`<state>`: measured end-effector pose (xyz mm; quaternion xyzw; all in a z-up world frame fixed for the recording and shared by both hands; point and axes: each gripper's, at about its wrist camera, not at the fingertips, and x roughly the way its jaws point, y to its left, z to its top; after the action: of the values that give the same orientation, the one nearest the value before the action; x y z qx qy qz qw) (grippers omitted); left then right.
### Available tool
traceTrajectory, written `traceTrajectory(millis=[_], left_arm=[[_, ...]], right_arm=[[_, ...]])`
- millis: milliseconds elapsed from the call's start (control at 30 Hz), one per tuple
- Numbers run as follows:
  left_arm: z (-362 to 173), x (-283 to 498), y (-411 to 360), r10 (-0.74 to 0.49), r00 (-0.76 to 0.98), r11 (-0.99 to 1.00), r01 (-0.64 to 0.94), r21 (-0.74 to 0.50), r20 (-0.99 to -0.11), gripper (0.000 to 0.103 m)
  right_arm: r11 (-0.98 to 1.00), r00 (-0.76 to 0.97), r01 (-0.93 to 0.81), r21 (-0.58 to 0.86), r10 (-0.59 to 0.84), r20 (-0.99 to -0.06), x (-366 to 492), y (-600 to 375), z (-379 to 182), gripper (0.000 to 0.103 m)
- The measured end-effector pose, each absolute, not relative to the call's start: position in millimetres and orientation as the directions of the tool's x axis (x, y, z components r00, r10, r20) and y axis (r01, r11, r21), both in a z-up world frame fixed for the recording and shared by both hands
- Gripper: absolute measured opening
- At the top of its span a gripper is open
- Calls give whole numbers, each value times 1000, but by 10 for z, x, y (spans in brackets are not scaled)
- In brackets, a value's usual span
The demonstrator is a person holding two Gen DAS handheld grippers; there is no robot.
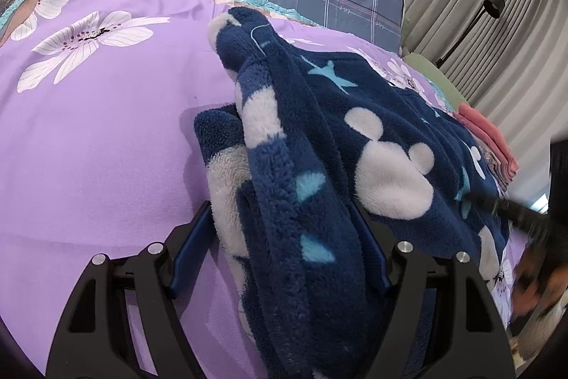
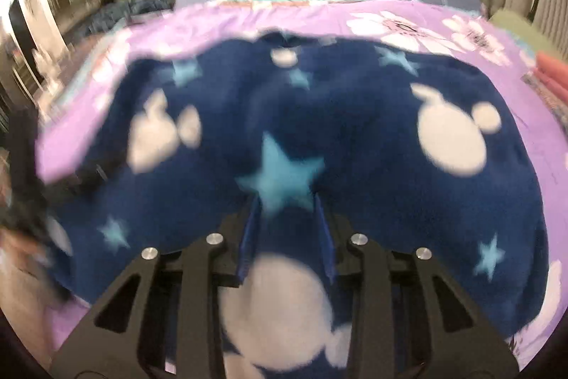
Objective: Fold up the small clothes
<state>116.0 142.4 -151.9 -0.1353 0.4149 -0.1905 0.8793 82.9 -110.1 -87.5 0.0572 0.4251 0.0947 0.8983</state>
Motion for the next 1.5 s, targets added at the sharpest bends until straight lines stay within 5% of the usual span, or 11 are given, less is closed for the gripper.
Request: traceTrajectory(millis=[133,233,333,500,800,1033,1133,1200,1267,1333,1500], left_arm=[[-1520,1161,1430,-448,584,890,222,-398,-677,76],[-1519,1163,1434,-449,584,890,222,-399,-676,76],[-1523,1170,1454,-457,582,884,220,-411,-672,76],[-1519,1176,1493,-472,579,875,219,-431,-665,76],[-1431,1415,1629,-496,536,861,203,-466,-683,76],[-1502,1699,1738,-576,478,799,156,-581,-663,76],[-1496,1784,1724,-575,467,802,164,-574,-671,69],[-1500,1831,1688,-587,454,798,184,-573,-671,49],[-1528,1890,1683,-607,447,776,150,-613,-658,37],[-1489,1917,1694,-610,456,759,103,-643,-648,30],[-944,1790,1463,-597,512,781,196,-593,-617,27]], right_arm=[[978,614,-91,186,203,-762,1546,-1074,-735,33],[973,391,-66,223,231,-891,2242,-1014,-1366,39],[964,411,-40,262,255,-875,2286,-1082,-1383,39],[981,576,-113,156,192,-795,1613,-1064,-977,41],[622,578,-753,-214,470,-667,-462,116,-832,67],[520,707,-691,-502,344,-618,-825,823,-1365,67],[574,747,-623,-531,234,-622,-597,907,-1480,68],[561,795,-575,-595,210,-570,-575,976,-1518,67],[532,843,-520,-668,194,-502,-604,1023,-1541,34],[566,844,-519,-640,221,-488,-626,950,-1456,21],[756,779,-561,-338,344,-524,-416,321,-839,18]])
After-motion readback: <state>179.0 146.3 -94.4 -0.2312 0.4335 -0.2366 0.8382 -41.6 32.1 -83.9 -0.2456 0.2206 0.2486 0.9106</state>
